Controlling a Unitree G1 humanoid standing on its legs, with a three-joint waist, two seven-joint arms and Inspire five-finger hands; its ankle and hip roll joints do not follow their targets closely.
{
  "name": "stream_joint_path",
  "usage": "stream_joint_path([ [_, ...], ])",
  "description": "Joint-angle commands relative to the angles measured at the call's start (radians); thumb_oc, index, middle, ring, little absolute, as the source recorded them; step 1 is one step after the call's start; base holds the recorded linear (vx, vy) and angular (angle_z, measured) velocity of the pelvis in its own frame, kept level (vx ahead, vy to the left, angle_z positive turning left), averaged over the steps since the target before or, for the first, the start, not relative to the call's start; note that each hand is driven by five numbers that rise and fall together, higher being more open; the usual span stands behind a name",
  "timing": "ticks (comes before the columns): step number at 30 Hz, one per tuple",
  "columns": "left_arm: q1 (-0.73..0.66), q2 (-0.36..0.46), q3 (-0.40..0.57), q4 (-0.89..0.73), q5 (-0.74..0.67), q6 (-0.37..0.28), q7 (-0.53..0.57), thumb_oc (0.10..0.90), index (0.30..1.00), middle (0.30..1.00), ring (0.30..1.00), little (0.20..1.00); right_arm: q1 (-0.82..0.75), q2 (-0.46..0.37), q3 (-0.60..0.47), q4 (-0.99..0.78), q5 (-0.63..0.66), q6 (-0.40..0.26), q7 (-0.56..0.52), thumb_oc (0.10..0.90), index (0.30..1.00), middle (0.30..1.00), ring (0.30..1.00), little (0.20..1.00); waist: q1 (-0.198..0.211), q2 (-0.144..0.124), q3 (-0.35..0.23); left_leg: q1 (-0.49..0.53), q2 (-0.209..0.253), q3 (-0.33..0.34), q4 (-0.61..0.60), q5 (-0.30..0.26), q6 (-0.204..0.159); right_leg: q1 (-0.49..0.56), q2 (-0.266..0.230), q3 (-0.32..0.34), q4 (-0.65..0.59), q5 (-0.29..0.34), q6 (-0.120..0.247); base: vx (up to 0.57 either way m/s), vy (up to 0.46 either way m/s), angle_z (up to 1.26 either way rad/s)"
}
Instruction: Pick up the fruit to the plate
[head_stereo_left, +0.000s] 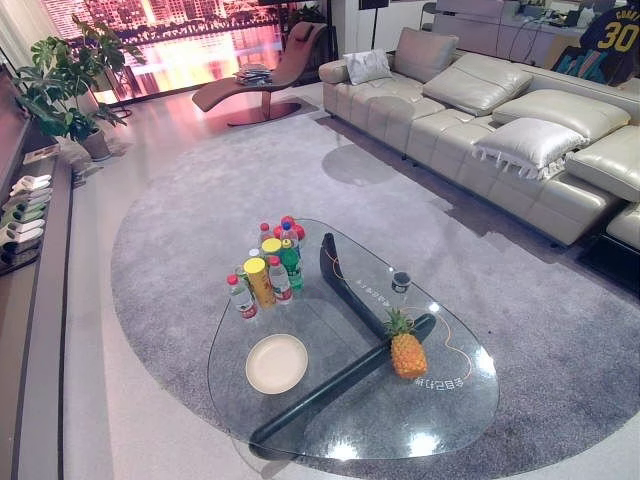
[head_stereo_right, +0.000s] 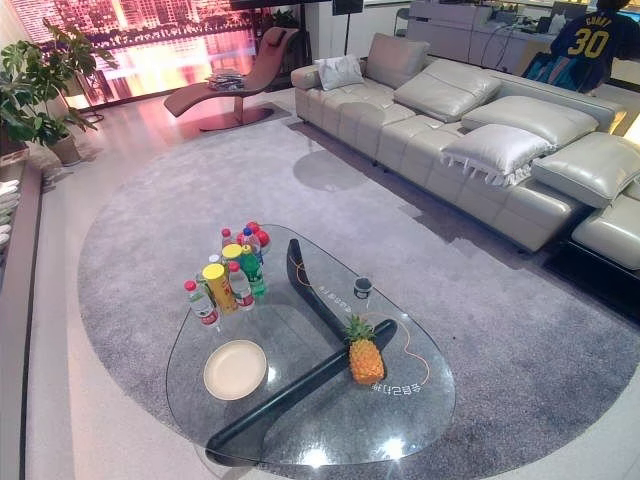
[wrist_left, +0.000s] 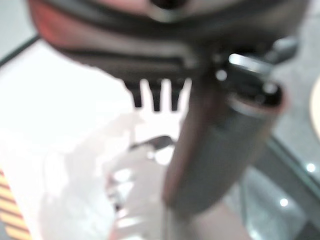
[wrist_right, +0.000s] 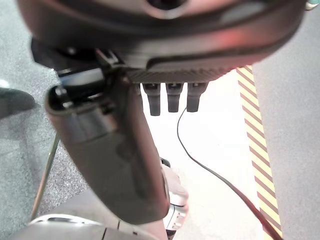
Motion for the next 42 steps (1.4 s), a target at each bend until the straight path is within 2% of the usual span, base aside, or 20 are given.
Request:
stream_joint_path([
  [1,-0.087,-0.013,-0.030,0.039,0.031,-0.004,-0.020,0.800,0.900,0.900,0.900,0.900,-0.105,-0.022,0.032,0.067,-0.010,0.002,-0.030,0.800,0.900,0.900,0.900,0.900,0.010,-0.026,0.034,0.026,0.001,0.027,0.005,-0.057,0.020,0.018,-0.034,-0.036,0.005,-0.026,0.015,0.00,0.000,0.00],
  [18,-0.081,-0.010,-0.024,0.044,0.032,-0.011,-0.013,0.800,0.900,0.900,0.900,0.900,-0.096,-0.018,0.027,0.066,-0.009,-0.002,-0.032,0.800,0.900,0.900,0.900,0.900,0.017,-0.039,0.032,0.028,0.003,0.027,0.005,-0.057,0.021,0.020,-0.031,-0.037,0.005,-0.024,0.016,0.00,0.000,0.00],
  [35,-0.082,-0.004,-0.023,0.042,0.037,-0.001,-0.011,0.800,0.900,0.900,0.900,0.900,-0.098,-0.025,0.030,0.063,-0.016,0.000,-0.028,0.800,0.900,0.900,0.900,0.900,0.015,-0.034,0.039,0.026,0.004,0.027,0.005,-0.058,0.020,0.020,-0.035,-0.039,0.005,-0.024,0.017,0.00,0.000,0.00],
  [42,-0.082,-0.002,-0.044,0.023,0.027,0.019,0.000,0.800,0.900,0.900,0.900,0.900,-0.098,-0.032,0.044,0.046,-0.017,0.004,-0.026,0.800,0.900,0.900,0.900,0.900,0.013,-0.036,0.083,-0.019,0.006,0.034,0.005,-0.040,0.019,-0.025,-0.038,-0.039,0.005,-0.009,0.020,-0.01,-0.008,-0.01],
])
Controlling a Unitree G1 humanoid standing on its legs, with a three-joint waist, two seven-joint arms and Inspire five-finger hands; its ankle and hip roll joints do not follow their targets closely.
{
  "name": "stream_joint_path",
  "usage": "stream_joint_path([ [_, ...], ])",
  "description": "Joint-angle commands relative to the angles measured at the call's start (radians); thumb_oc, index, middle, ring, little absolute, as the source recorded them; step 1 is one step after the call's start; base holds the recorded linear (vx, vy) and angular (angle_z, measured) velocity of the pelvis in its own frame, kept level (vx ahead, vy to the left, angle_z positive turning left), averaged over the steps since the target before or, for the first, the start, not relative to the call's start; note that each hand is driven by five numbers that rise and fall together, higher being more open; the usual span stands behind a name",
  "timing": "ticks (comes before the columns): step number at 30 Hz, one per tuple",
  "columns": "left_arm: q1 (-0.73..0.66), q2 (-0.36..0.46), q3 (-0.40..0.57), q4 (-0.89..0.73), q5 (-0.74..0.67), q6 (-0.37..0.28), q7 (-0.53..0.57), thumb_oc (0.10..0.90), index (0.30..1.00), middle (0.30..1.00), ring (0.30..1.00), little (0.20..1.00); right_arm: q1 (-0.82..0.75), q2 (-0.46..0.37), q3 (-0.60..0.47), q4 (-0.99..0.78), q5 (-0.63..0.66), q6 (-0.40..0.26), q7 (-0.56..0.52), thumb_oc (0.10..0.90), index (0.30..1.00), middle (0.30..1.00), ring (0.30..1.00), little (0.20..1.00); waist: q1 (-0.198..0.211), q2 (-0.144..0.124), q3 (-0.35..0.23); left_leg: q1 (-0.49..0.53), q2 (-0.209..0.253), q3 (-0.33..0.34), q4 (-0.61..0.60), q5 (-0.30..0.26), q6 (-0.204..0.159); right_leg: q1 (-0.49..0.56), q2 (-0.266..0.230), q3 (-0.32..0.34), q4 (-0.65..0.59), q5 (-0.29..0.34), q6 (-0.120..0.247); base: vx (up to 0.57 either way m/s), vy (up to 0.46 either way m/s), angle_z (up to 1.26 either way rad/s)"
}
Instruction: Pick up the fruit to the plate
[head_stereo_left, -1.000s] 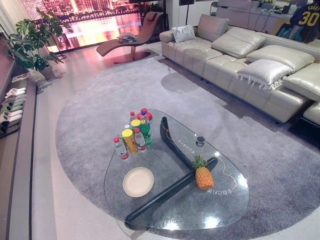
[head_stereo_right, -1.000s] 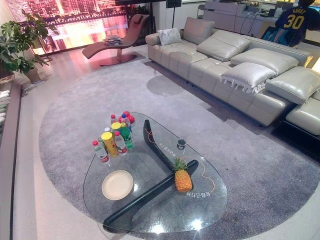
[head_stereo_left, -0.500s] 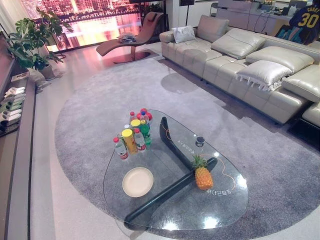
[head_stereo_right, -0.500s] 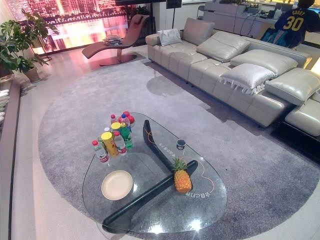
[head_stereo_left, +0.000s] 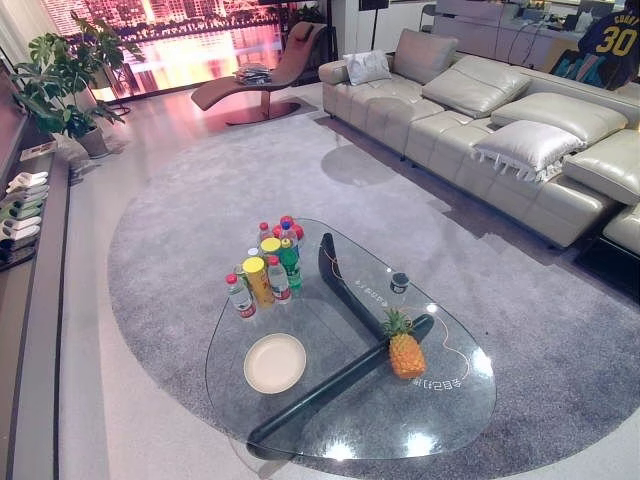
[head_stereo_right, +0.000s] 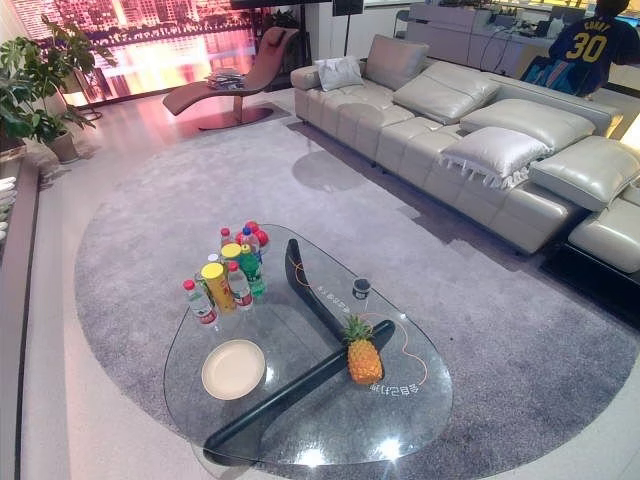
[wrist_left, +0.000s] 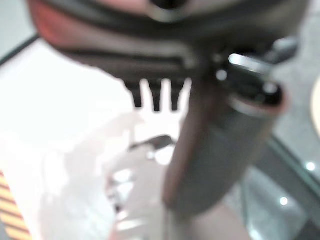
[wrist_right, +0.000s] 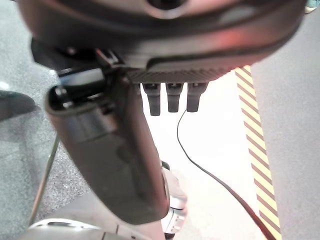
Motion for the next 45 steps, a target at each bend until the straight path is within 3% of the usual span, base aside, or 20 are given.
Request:
stream_joint_path([
  [1,-0.086,-0.010,-0.048,0.029,0.011,0.020,0.004,0.800,0.900,0.900,0.900,0.900,-0.104,-0.033,0.052,0.041,-0.013,0.010,-0.029,0.800,0.900,0.900,0.900,0.900,0.011,-0.019,0.087,-0.027,0.001,0.028,0.005,-0.035,0.021,-0.036,-0.038,-0.036,0.005,0.003,0.017,-0.11,-0.022,-0.07],
  [15,-0.180,0.000,-0.084,-0.014,-0.114,0.037,-0.011,0.800,0.900,0.900,0.900,0.900,-0.220,-0.066,0.077,-0.012,0.042,0.004,-0.101,0.800,0.900,0.900,0.900,0.900,0.011,0.006,0.301,-0.267,-0.042,-0.033,0.005,0.025,0.037,-0.264,-0.020,-0.013,0.005,0.067,-0.001,-0.10,-0.030,0.00],
  [20,-0.210,0.009,-0.078,-0.037,-0.280,-0.024,-0.026,0.800,0.900,0.900,0.900,0.900,-0.268,-0.103,0.043,-0.054,0.122,-0.102,-0.239,0.800,0.900,0.900,0.900,0.900,0.018,0.011,0.342,-0.317,-0.059,-0.048,0.005,0.032,0.039,-0.309,-0.016,-0.013,0.005,0.079,-0.005,-0.03,-0.001,0.02],
  [23,-0.246,0.020,-0.040,-0.072,-0.462,-0.074,-0.015,0.800,0.900,0.900,0.900,0.900,-0.296,-0.138,0.002,-0.109,0.166,-0.174,-0.322,0.800,0.900,0.900,0.900,0.900,0.021,0.011,0.385,-0.361,-0.065,-0.053,0.008,0.053,0.035,-0.368,-0.016,-0.011,0.043,0.076,-0.009,-0.08,-0.001,0.00],
  [24,-0.276,0.033,-0.001,-0.097,-0.546,-0.093,0.003,0.800,0.900,0.900,0.900,0.900,-0.313,-0.147,-0.012,-0.133,0.174,-0.216,-0.362,0.800,0.900,0.900,0.900,0.900,0.020,0.007,0.412,-0.415,-0.072,-0.061,0.057,0.049,0.034,-0.419,-0.022,-0.005,0.087,0.067,-0.013,-0.11,-0.014,-0.02],
  [27,-0.305,0.051,0.031,-0.124,-0.603,-0.112,0.016,0.800,0.900,0.900,0.900,0.900,-0.336,-0.153,-0.019,-0.155,0.195,-0.252,-0.404,0.800,0.900,0.900,0.900,0.900,0.017,0.003,0.435,-0.478,-0.076,-0.064,0.122,0.038,0.032,-0.474,-0.031,-0.004,0.141,0.054,-0.014,-0.13,-0.031,0.06],
  [28,-0.327,0.059,0.060,-0.155,-0.651,-0.149,0.034,0.800,0.900,0.900,0.900,0.900,-0.347,-0.152,-0.035,-0.176,0.210,-0.293,-0.450,0.800,0.900,0.900,0.900,0.900,0.014,-0.001,0.453,-0.558,-0.084,-0.068,0.199,0.023,0.031,-0.547,-0.040,-0.003,0.210,0.036,-0.013,-0.14,-0.047,0.12],
  [34,-0.346,0.060,0.066,-0.225,-0.675,-0.191,0.083,0.800,0.900,0.900,0.900,0.900,-0.364,-0.161,-0.050,-0.225,0.229,-0.317,-0.519,0.800,0.900,0.900,0.900,0.900,0.007,0.001,0.453,-0.733,-0.085,-0.082,0.339,-0.002,0.032,-0.714,-0.041,0.004,0.353,-0.005,-0.016,-0.08,-0.033,0.14],
  [45,-0.373,0.075,0.097,-0.232,-0.726,-0.258,0.133,0.800,0.900,0.900,0.900,0.900,-0.418,-0.166,-0.052,-0.205,0.247,-0.343,-0.522,0.800,0.900,0.900,0.900,0.900,0.015,-0.010,0.453,-0.862,-0.084,-0.117,0.438,-0.032,0.038,-0.852,-0.032,0.025,0.441,-0.024,-0.023,-0.03,-0.023,0.06],
])
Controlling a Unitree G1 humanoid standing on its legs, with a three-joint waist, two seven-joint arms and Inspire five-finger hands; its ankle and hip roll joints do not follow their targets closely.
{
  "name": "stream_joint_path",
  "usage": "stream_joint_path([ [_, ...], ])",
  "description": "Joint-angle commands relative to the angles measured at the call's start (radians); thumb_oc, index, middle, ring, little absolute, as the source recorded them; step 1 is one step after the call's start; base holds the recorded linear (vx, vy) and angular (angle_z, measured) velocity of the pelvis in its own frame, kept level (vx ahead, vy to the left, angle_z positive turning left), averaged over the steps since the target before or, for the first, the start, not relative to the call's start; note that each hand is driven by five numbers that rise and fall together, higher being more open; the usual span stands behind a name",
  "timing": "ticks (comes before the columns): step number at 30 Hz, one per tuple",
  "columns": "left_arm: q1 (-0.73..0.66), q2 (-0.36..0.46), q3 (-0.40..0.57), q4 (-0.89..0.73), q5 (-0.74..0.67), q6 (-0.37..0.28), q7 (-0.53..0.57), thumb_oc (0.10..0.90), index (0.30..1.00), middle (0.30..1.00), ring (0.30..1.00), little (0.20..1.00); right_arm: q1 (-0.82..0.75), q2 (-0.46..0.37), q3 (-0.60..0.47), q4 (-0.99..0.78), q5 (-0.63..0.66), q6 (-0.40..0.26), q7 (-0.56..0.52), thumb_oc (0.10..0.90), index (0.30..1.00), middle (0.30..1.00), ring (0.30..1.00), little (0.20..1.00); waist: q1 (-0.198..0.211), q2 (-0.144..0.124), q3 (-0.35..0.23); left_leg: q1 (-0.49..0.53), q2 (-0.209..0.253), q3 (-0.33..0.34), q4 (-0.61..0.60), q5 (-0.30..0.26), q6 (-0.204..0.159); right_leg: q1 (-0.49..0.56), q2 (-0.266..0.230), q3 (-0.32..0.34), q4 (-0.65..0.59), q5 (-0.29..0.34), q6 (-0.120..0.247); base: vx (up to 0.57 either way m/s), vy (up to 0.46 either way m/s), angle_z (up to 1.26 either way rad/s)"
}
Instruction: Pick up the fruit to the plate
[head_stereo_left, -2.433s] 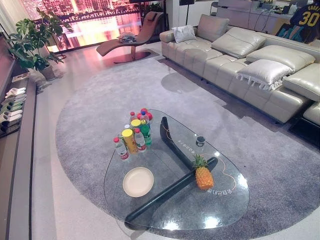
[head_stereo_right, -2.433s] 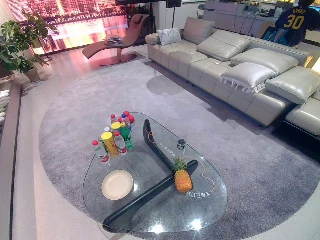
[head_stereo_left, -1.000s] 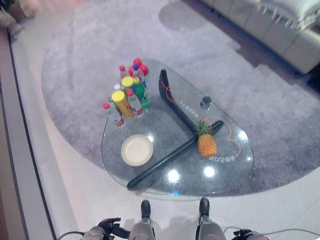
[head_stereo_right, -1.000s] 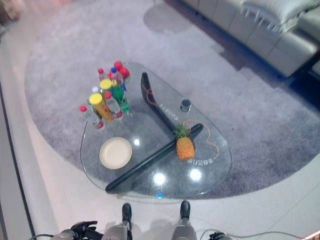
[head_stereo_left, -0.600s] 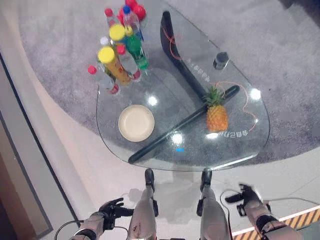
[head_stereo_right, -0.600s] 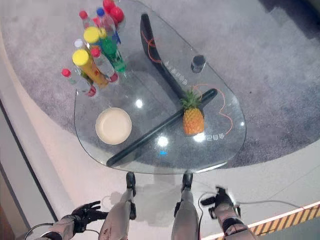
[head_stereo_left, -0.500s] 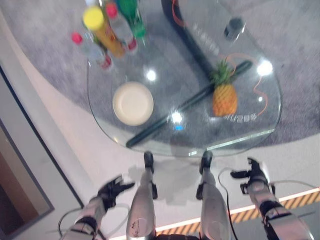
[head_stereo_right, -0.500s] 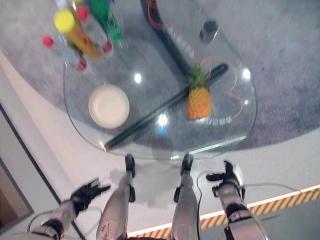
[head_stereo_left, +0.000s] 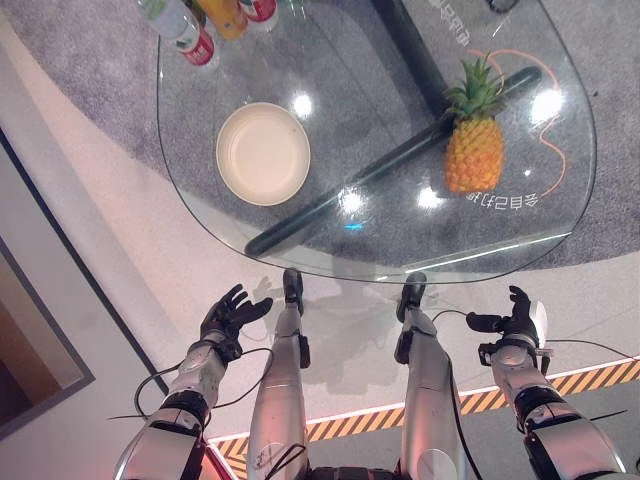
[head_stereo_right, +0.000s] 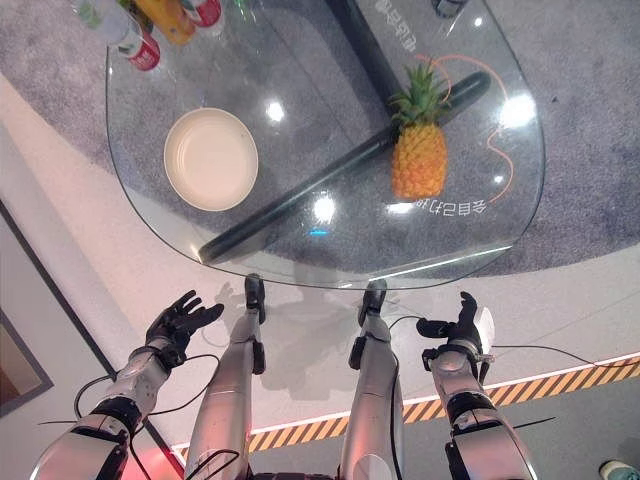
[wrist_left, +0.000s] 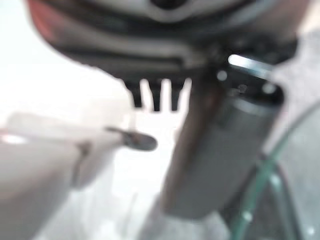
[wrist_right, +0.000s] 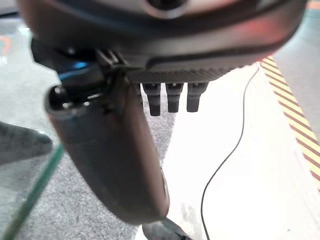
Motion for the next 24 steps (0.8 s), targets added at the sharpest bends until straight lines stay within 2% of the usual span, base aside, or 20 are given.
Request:
stream_joint_path([
  [1,0.055,0.051,0.044,-0.010,-0.043,-0.069,0.037,0.800,0.900,0.900,0.900,0.900,0.034,-0.043,-0.026,-0.007,0.033,-0.028,-0.046,0.800,0.900,0.900,0.900,0.900,0.014,-0.042,-0.024,-0.081,-0.047,-0.012,0.168,-0.120,0.019,-0.043,0.023,0.019,0.017,-0.002,0.015,-0.01,-0.010,0.03],
  [15,0.036,0.056,0.029,-0.008,-0.026,-0.065,0.047,0.800,0.900,0.900,0.900,0.900,-0.029,-0.064,-0.008,-0.010,0.063,-0.053,-0.047,0.800,0.900,0.900,0.900,0.900,0.026,-0.054,-0.024,-0.127,-0.051,-0.036,0.174,-0.116,0.016,-0.081,0.024,0.009,-0.005,0.021,0.012,-0.01,-0.017,0.00],
  [24,0.039,0.056,0.018,-0.013,-0.017,-0.066,0.043,0.800,0.900,0.900,0.900,0.900,-0.050,-0.089,-0.024,0.009,0.106,-0.024,-0.102,0.800,0.900,0.900,0.900,0.900,0.030,-0.049,-0.024,-0.135,-0.054,-0.038,0.173,-0.116,0.016,-0.085,0.027,0.008,-0.011,0.022,0.010,0.00,0.000,0.00],
])
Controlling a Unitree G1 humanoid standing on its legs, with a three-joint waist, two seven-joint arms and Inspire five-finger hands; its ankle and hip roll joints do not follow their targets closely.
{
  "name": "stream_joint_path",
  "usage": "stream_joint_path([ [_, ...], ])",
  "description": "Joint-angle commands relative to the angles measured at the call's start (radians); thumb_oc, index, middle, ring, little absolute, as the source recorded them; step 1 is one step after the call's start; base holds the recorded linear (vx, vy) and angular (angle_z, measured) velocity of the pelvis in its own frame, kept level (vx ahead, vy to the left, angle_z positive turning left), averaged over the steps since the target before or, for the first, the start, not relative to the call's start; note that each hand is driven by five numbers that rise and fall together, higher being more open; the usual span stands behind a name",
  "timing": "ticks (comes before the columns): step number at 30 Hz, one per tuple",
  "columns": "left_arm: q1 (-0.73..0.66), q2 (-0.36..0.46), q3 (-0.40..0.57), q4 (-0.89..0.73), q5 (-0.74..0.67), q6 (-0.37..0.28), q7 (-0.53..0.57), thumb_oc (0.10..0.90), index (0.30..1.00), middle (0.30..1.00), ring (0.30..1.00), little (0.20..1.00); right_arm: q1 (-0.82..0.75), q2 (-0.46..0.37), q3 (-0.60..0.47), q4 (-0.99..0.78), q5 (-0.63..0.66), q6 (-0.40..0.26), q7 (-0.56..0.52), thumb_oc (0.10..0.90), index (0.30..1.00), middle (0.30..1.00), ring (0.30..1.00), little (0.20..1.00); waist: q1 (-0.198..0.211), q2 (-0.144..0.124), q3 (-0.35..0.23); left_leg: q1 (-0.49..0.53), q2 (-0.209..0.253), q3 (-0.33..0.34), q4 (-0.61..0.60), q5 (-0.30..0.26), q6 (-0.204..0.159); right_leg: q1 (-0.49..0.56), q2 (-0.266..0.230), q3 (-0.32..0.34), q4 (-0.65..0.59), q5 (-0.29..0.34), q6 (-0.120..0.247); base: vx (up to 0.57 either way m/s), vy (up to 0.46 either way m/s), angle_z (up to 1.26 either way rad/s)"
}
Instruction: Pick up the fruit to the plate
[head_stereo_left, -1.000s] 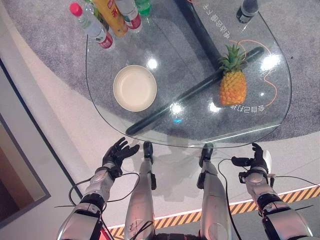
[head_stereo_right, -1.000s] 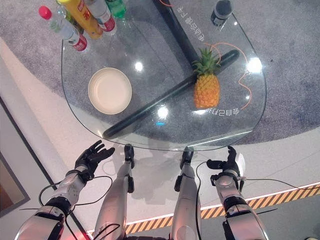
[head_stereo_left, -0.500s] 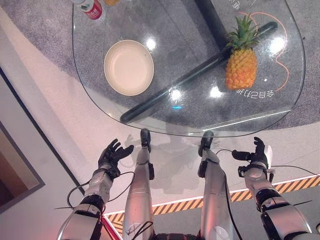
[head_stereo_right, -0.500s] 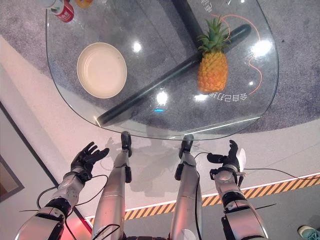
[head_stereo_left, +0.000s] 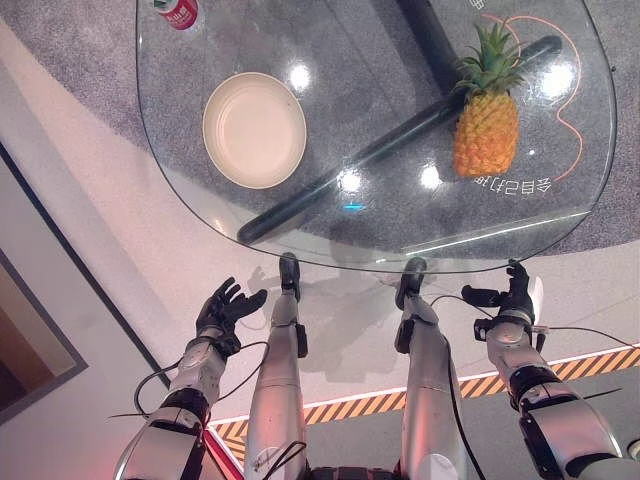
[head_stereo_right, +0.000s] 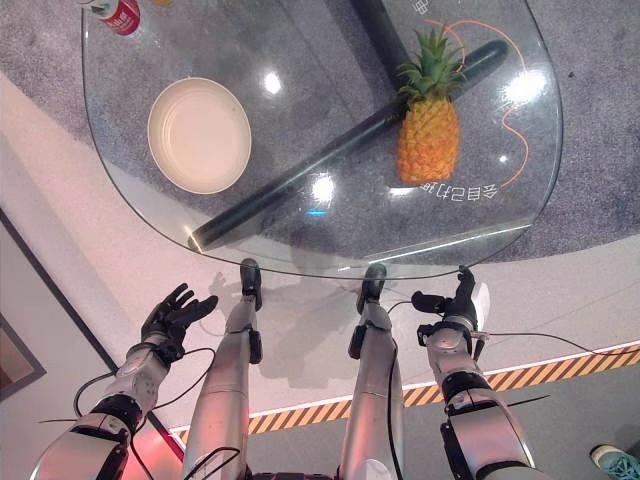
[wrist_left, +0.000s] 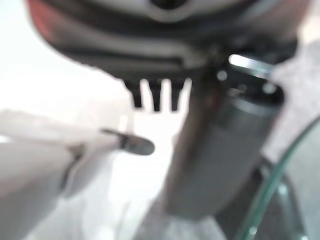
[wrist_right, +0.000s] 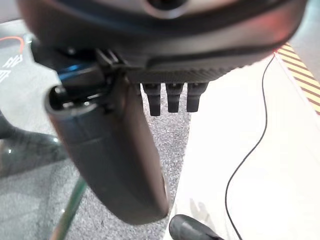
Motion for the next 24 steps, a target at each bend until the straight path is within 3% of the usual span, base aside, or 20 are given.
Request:
stream_joint_path([
  [1,0.050,0.065,0.017,0.012,-0.012,-0.028,0.005,0.800,0.900,0.900,0.900,0.900,0.045,-0.108,-0.037,0.021,0.056,0.017,-0.115,0.800,0.900,0.900,0.900,0.900,0.028,-0.042,-0.024,-0.065,-0.052,-0.028,0.143,-0.112,0.021,-0.015,0.021,-0.013,-0.042,0.037,0.015,0.00,0.000,0.00],
  [8,0.065,0.085,0.015,0.015,-0.013,-0.030,-0.007,0.800,0.900,0.900,0.900,0.900,0.045,-0.180,-0.124,0.073,0.122,0.047,-0.224,0.800,0.900,0.900,0.900,0.900,0.034,-0.051,-0.024,-0.063,-0.047,-0.032,0.140,-0.117,0.024,-0.003,0.026,-0.020,-0.055,0.045,0.020,0.01,-0.018,0.00],
  [13,0.068,0.092,0.007,0.024,-0.024,-0.035,-0.014,0.800,0.900,0.900,0.900,0.900,0.043,-0.220,-0.180,0.095,0.199,0.023,-0.349,0.800,0.900,0.900,0.900,0.900,0.033,-0.053,-0.024,-0.065,-0.046,-0.036,0.142,-0.120,0.027,-0.003,0.030,-0.020,-0.054,0.048,0.023,0.00,0.000,0.00],
  [24,0.068,0.089,-0.024,0.004,-0.053,-0.033,0.015,0.800,0.900,0.900,0.900,0.900,-0.030,-0.304,-0.263,-0.049,0.251,-0.189,-0.582,0.800,0.900,0.900,0.900,0.900,0.027,-0.052,-0.024,-0.060,-0.045,-0.033,0.129,-0.123,0.029,0.001,0.028,-0.024,-0.066,0.054,0.028,0.00,0.009,-0.01],
])
